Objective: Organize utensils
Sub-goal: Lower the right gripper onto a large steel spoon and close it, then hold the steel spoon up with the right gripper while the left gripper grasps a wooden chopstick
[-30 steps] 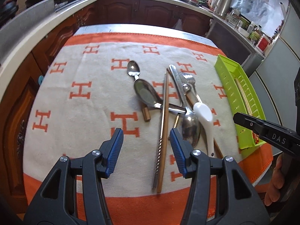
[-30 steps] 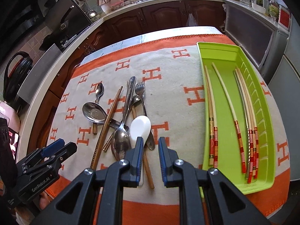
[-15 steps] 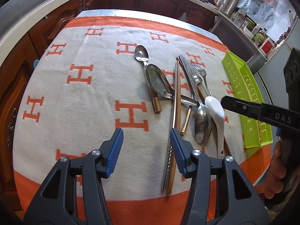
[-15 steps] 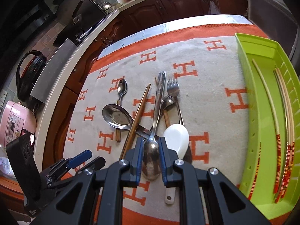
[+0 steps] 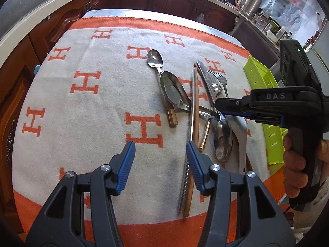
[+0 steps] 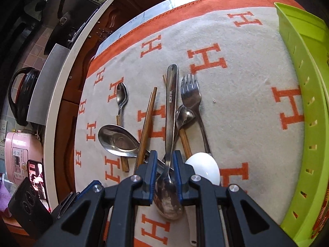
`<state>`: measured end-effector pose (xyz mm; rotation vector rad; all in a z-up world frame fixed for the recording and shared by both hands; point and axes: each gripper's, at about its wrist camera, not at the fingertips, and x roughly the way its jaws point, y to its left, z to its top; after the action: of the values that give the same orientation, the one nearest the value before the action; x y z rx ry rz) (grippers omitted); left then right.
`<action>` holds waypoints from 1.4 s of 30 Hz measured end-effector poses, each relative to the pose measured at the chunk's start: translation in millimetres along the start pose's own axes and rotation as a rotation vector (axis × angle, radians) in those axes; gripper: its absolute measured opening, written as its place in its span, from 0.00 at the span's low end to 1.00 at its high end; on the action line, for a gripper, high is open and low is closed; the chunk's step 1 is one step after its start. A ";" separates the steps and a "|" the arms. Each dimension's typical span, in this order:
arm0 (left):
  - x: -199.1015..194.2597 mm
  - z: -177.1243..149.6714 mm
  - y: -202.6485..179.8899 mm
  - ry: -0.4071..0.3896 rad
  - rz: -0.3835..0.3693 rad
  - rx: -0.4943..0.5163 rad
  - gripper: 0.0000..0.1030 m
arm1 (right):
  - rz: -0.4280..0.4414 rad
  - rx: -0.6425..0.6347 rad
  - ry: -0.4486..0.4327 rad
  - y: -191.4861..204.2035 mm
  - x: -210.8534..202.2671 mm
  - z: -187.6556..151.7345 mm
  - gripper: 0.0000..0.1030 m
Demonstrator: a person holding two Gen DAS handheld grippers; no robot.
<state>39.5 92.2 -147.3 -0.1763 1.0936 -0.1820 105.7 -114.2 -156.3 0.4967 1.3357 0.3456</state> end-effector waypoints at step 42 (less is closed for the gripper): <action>12.8 -13.8 -41.5 0.028 -0.200 0.120 0.21 | 0.035 0.002 -0.208 -26.5 -77.0 -39.2 0.02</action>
<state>30.4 48.2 -154.9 -0.1761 1.0894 -0.4289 50.4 -170.3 -112.1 0.5430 1.1271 0.3123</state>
